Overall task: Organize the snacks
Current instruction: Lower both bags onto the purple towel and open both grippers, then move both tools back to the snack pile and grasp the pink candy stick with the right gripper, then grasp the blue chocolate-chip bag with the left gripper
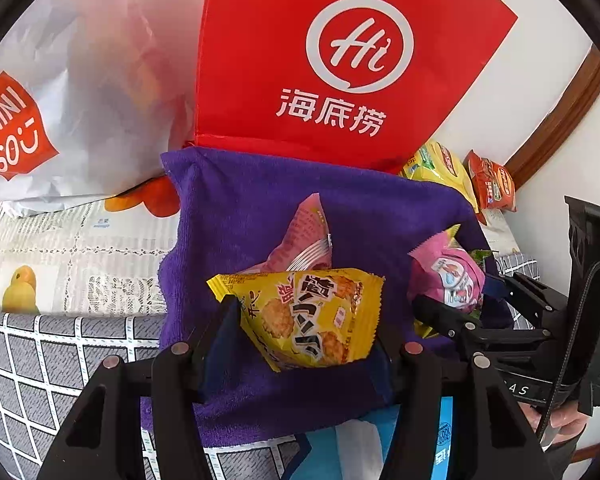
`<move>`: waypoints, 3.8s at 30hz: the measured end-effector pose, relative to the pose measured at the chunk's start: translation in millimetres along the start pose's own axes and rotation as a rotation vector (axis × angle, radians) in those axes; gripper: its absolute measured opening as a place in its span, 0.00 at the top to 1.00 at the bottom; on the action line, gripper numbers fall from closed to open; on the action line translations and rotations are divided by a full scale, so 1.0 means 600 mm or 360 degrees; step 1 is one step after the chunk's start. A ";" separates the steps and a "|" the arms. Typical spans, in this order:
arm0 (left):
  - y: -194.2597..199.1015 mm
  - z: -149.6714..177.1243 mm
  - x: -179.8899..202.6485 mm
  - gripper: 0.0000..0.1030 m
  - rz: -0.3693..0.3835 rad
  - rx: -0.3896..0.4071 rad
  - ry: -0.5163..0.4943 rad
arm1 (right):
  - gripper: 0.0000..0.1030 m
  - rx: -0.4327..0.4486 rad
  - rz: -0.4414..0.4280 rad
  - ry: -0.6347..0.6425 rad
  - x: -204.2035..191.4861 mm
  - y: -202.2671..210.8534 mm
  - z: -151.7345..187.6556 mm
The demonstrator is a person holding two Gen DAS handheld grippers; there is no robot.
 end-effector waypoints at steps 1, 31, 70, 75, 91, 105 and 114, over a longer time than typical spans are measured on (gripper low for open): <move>0.000 0.000 0.001 0.46 0.0002 -0.0003 -0.0002 | 0.27 -0.0001 0.0002 -0.0001 0.001 -0.001 0.001; 0.186 0.017 0.067 0.24 0.0020 0.0194 -0.0130 | 0.31 0.0306 0.0271 -0.0213 0.104 0.269 0.063; 0.225 0.245 0.075 0.28 -0.0055 0.0007 -0.0177 | 0.68 0.0252 0.0235 -0.0175 0.101 0.209 0.292; 0.215 0.280 0.080 0.31 0.0040 -0.0037 -0.0193 | 0.68 0.0260 0.0209 -0.0214 0.105 0.209 0.292; 0.180 0.316 0.087 0.52 0.0129 -0.0060 -0.0251 | 0.68 0.0259 0.0219 -0.0209 0.103 0.208 0.293; 0.194 0.311 0.020 0.52 -0.0036 0.0001 -0.0232 | 0.68 0.0252 0.0233 -0.0190 0.103 0.207 0.294; 0.197 0.326 0.033 0.42 -0.0024 0.0125 -0.0367 | 0.68 0.0249 0.0241 -0.0183 0.102 0.206 0.295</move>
Point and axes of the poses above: each gripper's, at about its wrist camera, not at the fingertips, and y roughly against the way its jaws point, x to its right, z to its underside, the point moved 7 cm from there along -y, roughly the way its jaws point, and after that the axes turned 14 degrees about x, right-handed, at the moved point
